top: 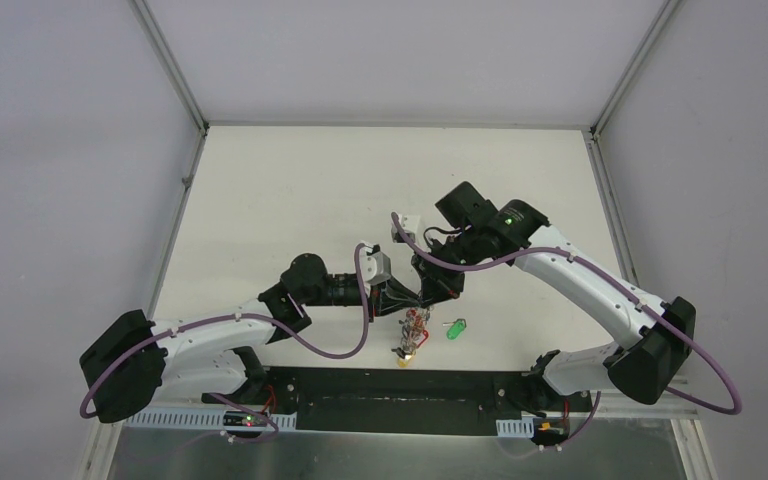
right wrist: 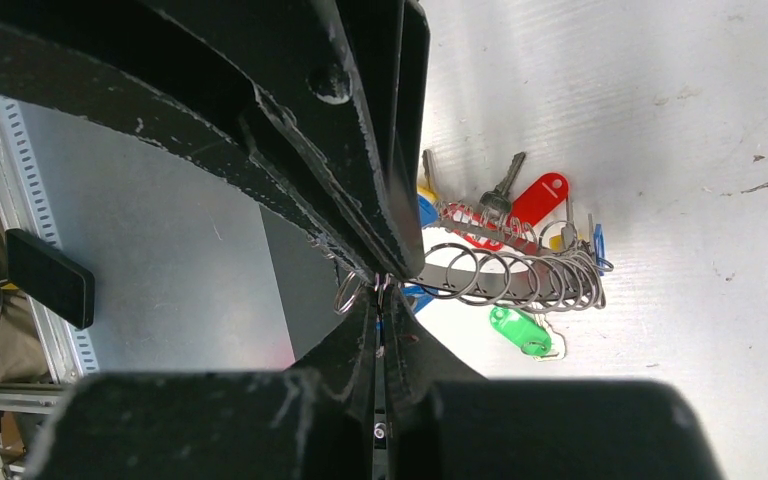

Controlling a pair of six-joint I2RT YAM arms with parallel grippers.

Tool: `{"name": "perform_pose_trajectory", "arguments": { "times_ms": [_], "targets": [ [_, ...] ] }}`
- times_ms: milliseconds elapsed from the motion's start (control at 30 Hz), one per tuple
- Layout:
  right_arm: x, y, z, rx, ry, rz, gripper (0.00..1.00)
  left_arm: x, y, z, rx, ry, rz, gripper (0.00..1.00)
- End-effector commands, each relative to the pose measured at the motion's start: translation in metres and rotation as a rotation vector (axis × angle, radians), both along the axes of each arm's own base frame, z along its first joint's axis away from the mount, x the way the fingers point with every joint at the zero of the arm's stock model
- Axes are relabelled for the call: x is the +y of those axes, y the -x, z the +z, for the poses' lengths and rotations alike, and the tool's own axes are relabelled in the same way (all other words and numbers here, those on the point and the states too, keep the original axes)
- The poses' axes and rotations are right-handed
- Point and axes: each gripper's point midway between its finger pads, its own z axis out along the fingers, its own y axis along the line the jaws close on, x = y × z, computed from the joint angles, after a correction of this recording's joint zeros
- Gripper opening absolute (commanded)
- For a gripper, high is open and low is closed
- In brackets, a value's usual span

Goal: Put the keys on the keyring

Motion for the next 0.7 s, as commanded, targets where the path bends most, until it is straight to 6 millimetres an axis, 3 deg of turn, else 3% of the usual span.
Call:
{"name": "perform_pose_trajectory", "arguments": {
  "times_ms": [0,167,467,600,667],
  "targets": [
    [0.01,0.0,0.023,-0.048,-0.109,0.024,0.0,-0.004,0.007,0.009,-0.014,0.016,-0.037,0.11],
    [0.011,-0.001,0.022,-0.053,-0.115,0.024,0.0,-0.005,0.01,0.009,-0.014,0.011,-0.057,0.0],
    [0.012,-0.008,0.021,-0.121,-0.154,0.008,0.01,0.002,0.0,0.012,0.053,0.034,0.042,0.0],
    [0.008,-0.02,0.018,-0.199,-0.177,-0.072,0.34,0.013,-0.014,0.026,0.103,0.102,0.157,0.0],
    [0.007,-0.026,0.019,-0.24,-0.2,-0.104,0.39,0.018,-0.016,0.035,0.111,0.151,0.184,0.0]
  ]
}}
